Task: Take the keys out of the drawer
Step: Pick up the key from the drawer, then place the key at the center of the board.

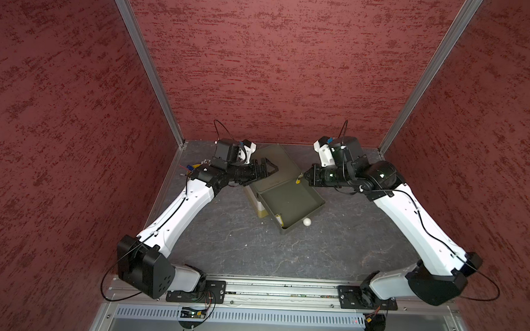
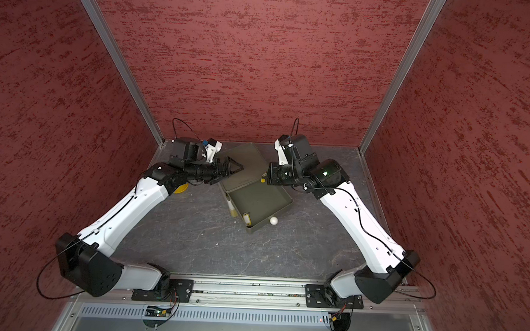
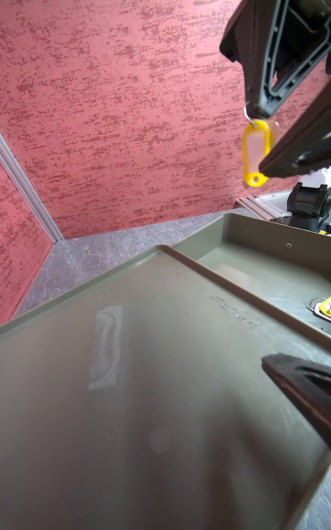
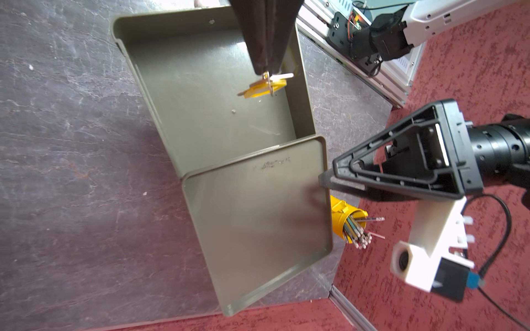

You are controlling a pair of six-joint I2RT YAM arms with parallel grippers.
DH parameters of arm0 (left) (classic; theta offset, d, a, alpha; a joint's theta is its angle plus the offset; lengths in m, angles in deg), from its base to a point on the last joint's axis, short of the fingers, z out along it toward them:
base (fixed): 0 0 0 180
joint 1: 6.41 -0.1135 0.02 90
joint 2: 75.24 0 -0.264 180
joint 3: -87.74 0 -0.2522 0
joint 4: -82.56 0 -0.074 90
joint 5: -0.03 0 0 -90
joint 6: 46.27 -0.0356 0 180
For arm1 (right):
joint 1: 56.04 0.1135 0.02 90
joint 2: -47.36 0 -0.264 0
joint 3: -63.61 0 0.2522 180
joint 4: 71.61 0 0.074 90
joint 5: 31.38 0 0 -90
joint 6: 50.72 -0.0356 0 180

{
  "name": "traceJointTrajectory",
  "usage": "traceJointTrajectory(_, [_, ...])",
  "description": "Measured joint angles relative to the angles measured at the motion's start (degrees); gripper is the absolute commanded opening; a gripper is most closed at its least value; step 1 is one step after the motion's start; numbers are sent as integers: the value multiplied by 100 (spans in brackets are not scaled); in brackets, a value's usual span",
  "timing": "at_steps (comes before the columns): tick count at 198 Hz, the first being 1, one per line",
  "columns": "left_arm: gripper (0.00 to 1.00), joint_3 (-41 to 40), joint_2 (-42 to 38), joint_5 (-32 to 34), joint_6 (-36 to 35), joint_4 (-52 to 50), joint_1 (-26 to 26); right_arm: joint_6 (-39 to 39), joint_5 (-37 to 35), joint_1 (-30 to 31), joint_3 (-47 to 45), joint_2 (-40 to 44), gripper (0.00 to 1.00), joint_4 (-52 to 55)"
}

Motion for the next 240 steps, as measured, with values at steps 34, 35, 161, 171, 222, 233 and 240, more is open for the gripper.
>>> traceJointTrajectory(34, [100, 59, 0, -22, -13, 2, 0, -146, -31, -330, 0, 114, 0, 11])
traceJointTrajectory(35, [100, 61, 0, -24, -13, 2, 0, -151, -31, -339, 0, 118, 0, 11])
traceJointTrajectory(161, [100, 715, 249, -339, -435, -249, 214, -997, 929, -2393, -1947, 852, 0, -544])
traceJointTrajectory(171, [100, 850, 356, -332, -544, -385, 286, -1051, 1023, -2509, -2170, 881, 0, -649])
traceJointTrajectory(222, [100, 1989, 1038, -39, -1414, -1375, 964, -1185, 1331, -2800, -2968, 911, 0, -1091])
traceJointTrajectory(233, [100, 2302, 1209, 76, -1624, -1626, 1178, -1200, 1368, -2835, -3101, 911, 0, -1185])
traceJointTrajectory(240, [100, 2503, 1331, 162, -1770, -1786, 1320, -1204, 1384, -2861, -3189, 911, 0, -1241])
